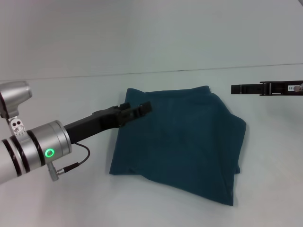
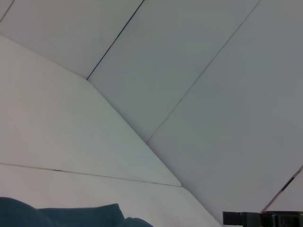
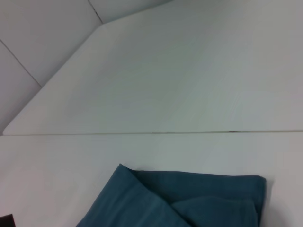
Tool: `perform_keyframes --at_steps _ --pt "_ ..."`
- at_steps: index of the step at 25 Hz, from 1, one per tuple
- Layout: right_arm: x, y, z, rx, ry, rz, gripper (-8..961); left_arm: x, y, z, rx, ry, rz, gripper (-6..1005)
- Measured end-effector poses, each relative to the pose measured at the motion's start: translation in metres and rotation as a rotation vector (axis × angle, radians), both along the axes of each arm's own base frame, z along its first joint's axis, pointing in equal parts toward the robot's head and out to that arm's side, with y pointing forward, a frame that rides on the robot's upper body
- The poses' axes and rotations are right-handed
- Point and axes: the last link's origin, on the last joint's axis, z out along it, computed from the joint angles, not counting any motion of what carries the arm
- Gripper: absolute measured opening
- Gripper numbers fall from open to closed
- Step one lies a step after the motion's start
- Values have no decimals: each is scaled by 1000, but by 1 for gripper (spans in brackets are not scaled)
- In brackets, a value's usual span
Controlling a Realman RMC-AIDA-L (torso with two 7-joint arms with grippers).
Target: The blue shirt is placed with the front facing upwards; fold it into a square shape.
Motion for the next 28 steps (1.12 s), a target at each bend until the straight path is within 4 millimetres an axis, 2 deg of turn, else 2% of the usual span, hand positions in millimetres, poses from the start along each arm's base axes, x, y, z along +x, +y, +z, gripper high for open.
perform_keyframes --at_steps 11,28 --pt "10 -7 5 5 12 -32 894 -3 -9 -7 -61 65 -51 930" --pt "14 -11 9 -1 10 -38 893 -1 -6 -6 -60 63 -44 929"
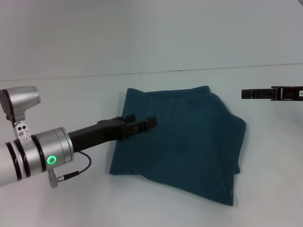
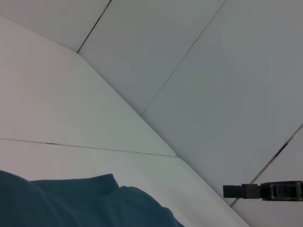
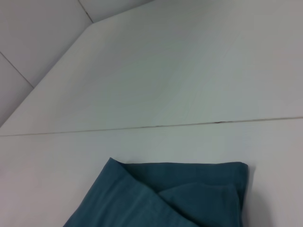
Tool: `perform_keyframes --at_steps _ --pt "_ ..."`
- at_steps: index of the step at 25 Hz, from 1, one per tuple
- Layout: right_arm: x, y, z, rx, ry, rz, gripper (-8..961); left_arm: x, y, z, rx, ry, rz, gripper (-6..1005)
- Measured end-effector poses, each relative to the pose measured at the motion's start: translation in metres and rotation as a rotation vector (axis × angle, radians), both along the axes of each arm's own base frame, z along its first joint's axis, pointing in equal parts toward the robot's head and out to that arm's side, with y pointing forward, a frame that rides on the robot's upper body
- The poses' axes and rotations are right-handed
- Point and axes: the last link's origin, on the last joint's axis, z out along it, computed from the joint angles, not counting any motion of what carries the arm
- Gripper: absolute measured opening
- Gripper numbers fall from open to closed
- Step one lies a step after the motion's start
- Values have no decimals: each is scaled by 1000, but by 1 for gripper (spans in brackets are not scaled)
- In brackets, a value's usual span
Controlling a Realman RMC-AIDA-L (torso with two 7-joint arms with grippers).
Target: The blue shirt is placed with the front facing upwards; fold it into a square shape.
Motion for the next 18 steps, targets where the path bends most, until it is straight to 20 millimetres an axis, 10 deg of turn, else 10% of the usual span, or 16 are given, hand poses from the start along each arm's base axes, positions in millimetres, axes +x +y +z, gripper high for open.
perform_keyframes --at_steps 18 --pt "-11 11 -31 -29 -29 18 892 -2 2 -2 8 27 11 929"
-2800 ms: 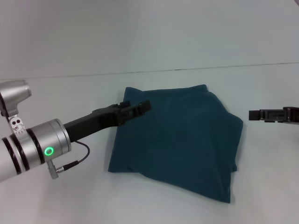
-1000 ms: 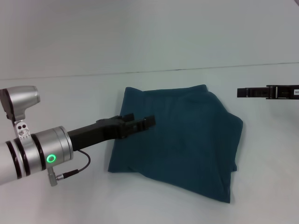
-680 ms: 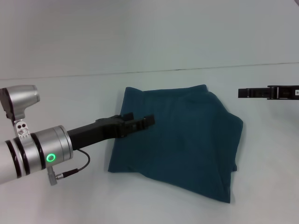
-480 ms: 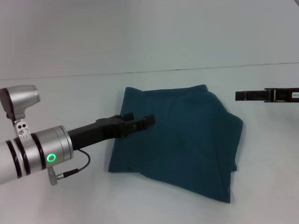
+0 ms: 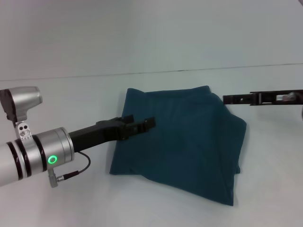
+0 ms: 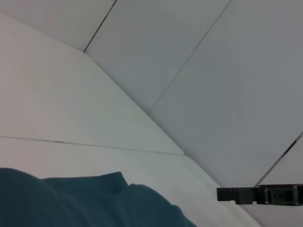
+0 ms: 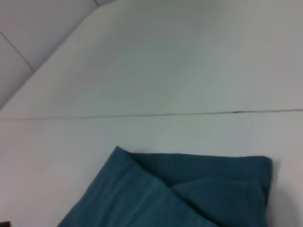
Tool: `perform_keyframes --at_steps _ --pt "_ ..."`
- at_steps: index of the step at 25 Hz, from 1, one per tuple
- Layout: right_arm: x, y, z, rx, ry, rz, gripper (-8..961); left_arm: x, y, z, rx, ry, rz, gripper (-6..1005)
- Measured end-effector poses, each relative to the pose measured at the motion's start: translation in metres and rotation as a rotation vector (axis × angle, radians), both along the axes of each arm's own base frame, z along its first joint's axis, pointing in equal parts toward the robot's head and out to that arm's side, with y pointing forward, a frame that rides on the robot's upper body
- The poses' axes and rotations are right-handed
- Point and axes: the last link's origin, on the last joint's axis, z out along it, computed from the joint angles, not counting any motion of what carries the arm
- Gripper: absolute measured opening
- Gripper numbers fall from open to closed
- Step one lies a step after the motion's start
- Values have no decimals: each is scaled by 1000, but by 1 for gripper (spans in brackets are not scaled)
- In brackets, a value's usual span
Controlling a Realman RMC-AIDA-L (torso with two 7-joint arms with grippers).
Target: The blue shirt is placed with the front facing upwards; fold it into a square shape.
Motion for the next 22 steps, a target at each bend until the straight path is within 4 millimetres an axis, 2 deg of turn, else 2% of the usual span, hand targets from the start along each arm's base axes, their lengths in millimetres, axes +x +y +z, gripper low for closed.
perform_keyframes --at_steps 5,9,22 --pt "-7 8 -12 -9 -49 19 892 -8 1 0 15 28 29 928" --pt "-10 12 -14 -8 -61 22 891 -15 2 1 31 43 57 928" --pt "-10 19 -34 -11 -102 12 890 -17 1 0 29 58 60 928"
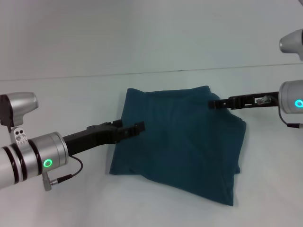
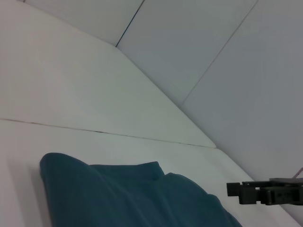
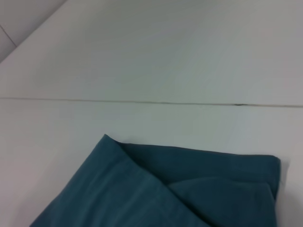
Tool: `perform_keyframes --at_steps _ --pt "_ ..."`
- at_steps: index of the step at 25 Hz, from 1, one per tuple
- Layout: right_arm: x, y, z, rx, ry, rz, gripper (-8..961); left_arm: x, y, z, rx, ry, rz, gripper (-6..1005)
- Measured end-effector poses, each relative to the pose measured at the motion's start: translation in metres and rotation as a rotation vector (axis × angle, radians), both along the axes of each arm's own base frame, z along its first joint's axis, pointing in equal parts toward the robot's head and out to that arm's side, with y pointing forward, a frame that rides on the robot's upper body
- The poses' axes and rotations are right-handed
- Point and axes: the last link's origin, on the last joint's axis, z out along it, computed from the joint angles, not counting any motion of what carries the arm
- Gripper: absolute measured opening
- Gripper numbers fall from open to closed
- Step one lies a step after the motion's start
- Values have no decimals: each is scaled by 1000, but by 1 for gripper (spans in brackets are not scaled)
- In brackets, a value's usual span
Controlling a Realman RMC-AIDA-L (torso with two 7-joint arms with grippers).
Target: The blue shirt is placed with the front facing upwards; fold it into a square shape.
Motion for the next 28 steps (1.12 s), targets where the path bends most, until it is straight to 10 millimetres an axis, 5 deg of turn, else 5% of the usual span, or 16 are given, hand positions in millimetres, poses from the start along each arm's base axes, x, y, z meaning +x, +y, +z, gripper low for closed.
perform_keyframes --at_steps 13,28 --pt "-5 7 -24 10 -65 11 891 2 3 1 -1 -5 11 927" --pt "-12 2 -30 -47 -39 31 889 1 5 2 5 0 21 926"
